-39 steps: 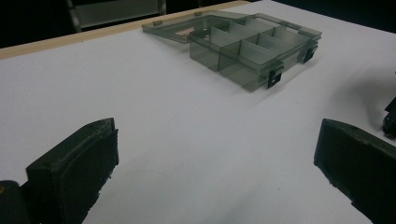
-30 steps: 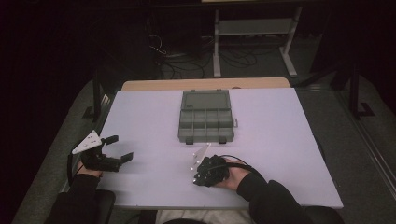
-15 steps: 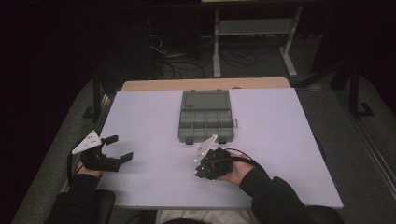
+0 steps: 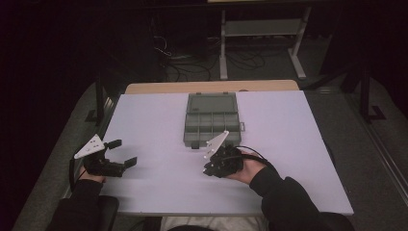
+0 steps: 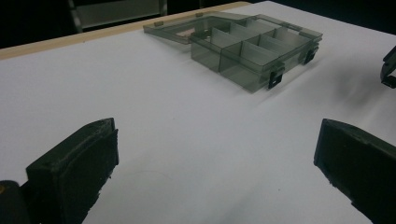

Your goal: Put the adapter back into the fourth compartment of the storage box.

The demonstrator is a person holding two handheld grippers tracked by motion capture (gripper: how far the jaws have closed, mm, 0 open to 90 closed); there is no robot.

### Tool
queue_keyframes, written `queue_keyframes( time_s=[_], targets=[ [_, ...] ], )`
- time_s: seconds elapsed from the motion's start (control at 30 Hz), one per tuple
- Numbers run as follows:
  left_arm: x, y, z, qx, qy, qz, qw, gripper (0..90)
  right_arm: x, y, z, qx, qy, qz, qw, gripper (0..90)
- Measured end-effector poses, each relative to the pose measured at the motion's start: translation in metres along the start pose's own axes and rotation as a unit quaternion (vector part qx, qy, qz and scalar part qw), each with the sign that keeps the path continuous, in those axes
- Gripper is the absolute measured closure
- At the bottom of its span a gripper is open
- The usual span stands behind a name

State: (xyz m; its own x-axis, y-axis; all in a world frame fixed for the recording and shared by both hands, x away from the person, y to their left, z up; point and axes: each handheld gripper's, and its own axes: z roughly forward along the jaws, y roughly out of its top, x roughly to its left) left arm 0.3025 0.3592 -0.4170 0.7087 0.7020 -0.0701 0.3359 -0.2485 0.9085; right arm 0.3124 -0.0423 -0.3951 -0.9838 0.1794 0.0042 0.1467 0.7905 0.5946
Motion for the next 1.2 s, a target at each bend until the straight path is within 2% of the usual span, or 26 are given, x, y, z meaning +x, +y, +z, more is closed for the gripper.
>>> queue_keyframes(
  time_s=[0.5,1.2],
  targets=[
    [0.000,0.000,0.000,0.000,0.000,0.000,1.0000,0.0,-0.015,0.003,-0.007,-0.011,0.001,0.011,0.9999,74.7],
    [0.000,0.000,0.000,0.001,0.000,0.000,1.0000,0.0,-0.032,0.013,-0.023,-0.014,-0.020,0.020,0.9995,74.6]
  ],
)
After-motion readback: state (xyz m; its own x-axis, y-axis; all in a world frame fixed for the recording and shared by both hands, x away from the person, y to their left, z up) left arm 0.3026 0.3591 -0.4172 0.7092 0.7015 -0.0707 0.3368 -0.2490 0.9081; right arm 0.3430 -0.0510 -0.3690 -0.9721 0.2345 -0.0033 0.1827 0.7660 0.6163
